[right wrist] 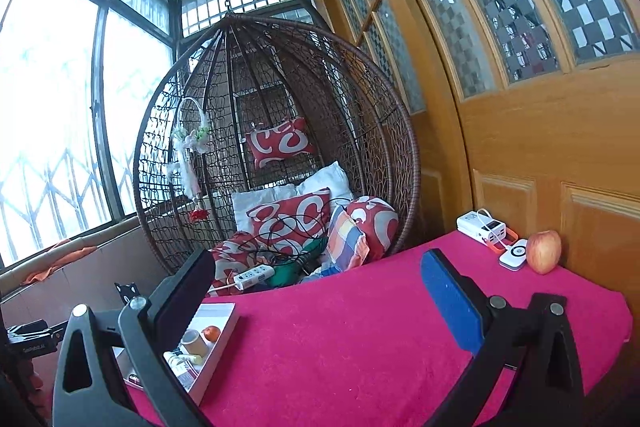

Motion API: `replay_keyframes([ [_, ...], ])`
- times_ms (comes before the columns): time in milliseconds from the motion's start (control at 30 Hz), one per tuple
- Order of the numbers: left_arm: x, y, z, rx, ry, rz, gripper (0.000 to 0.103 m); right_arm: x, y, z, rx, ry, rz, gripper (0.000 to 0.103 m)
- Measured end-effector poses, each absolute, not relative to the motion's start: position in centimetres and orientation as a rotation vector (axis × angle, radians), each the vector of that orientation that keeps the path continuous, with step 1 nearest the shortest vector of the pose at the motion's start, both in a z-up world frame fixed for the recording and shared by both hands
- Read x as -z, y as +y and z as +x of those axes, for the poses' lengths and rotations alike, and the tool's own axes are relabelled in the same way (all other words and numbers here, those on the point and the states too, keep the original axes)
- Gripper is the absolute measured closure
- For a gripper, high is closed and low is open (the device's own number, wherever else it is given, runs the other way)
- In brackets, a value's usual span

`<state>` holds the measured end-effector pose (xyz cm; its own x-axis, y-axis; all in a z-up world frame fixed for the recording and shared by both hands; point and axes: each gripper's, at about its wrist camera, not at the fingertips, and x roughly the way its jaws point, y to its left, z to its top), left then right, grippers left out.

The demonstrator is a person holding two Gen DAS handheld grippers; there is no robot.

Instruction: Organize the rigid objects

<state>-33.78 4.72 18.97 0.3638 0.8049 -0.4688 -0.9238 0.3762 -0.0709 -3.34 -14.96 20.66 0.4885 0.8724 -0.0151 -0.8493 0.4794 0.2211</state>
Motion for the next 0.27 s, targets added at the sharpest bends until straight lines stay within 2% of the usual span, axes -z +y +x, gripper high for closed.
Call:
replay_keyframes([
  [267, -19.23, 4.80, -33.75, -1.133, 0.381, -0.336, 0.000, -20.34, -14.70, -3.66, -1.061, 0.136, 0.174, 0.000],
])
